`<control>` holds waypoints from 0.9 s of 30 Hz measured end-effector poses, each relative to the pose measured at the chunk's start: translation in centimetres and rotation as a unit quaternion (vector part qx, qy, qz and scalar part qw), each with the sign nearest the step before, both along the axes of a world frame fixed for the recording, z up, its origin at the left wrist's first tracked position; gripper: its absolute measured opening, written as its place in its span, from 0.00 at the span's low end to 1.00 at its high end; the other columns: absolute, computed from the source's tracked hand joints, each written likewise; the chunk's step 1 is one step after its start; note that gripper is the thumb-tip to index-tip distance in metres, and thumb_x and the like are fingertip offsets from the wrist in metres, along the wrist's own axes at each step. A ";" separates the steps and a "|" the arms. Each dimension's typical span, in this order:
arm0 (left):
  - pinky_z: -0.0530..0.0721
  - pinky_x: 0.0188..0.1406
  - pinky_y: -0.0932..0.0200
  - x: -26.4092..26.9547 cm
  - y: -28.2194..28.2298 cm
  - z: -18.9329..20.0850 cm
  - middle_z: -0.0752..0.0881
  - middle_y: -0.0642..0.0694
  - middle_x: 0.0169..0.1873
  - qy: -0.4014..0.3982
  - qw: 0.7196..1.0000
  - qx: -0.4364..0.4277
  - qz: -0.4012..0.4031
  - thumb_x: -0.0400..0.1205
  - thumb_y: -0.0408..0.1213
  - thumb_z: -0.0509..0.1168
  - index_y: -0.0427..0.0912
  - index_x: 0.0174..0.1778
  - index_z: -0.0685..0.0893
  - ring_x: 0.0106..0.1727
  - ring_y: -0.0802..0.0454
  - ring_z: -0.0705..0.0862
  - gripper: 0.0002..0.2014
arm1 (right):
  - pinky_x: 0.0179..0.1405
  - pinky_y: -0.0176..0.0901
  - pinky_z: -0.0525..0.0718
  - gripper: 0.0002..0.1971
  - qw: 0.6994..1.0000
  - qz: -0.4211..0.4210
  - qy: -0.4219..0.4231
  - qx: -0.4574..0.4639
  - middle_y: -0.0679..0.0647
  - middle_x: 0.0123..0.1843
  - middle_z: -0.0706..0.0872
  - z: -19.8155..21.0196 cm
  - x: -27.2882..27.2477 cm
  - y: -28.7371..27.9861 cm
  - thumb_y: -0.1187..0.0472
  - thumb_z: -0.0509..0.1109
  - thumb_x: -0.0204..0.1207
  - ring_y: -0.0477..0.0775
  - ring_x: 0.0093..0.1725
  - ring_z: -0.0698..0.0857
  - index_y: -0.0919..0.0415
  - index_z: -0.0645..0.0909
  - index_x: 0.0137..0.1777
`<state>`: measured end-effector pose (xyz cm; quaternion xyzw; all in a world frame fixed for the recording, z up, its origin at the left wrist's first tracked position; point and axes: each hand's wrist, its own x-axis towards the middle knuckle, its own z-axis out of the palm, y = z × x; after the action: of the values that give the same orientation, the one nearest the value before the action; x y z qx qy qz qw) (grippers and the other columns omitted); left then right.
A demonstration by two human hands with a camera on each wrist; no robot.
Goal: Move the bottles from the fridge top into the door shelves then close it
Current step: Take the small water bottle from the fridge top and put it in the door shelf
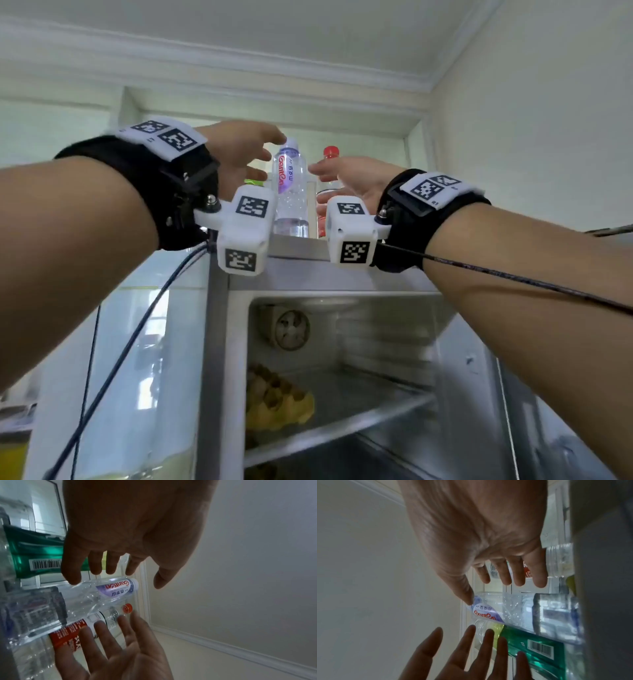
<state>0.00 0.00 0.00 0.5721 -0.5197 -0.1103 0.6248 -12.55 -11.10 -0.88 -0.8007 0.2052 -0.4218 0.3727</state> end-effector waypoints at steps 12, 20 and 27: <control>0.85 0.22 0.49 0.0 -1.4 0.1 0.65 0.33 0.82 -0.022 0.996 0.074 -0.037 0.82 0.57 0.59 0.43 0.86 0.54 0.51 0.34 0.84 0.39 | 0.67 0.55 0.79 0.31 1.000 -0.014 -0.002 -0.007 0.61 0.50 0.78 0.6 2.9 -0.3 0.50 0.64 0.83 0.60 0.47 0.82 0.58 0.60 0.82; 0.89 0.29 0.45 -2.0 -0.6 0.2 0.77 0.39 0.72 -0.028 0.996 0.014 -0.077 0.75 0.65 0.62 0.49 0.79 0.71 0.66 0.37 0.82 0.38 | 0.50 0.58 0.89 0.20 0.996 0.019 -0.059 0.063 0.59 0.65 0.83 0.8 -0.5 1.1 0.54 0.67 0.80 0.61 0.61 0.87 0.59 0.75 0.71; 0.88 0.27 0.51 -8.9 -0.9 -2.8 0.84 0.45 0.56 -0.042 0.988 -0.053 -0.136 0.79 0.58 0.62 0.51 0.67 0.79 0.54 0.44 0.86 0.24 | 0.38 0.59 0.90 0.27 0.992 -0.097 -0.079 0.023 0.58 0.64 0.83 -1.0 -7.6 2.8 0.54 0.75 0.73 0.64 0.58 0.88 0.55 0.76 0.72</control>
<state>-8.91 -0.86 -2.84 0.4664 -0.6230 -0.1423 0.6116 -20.17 -8.33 -1.86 -0.7321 0.2614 -0.5132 0.3637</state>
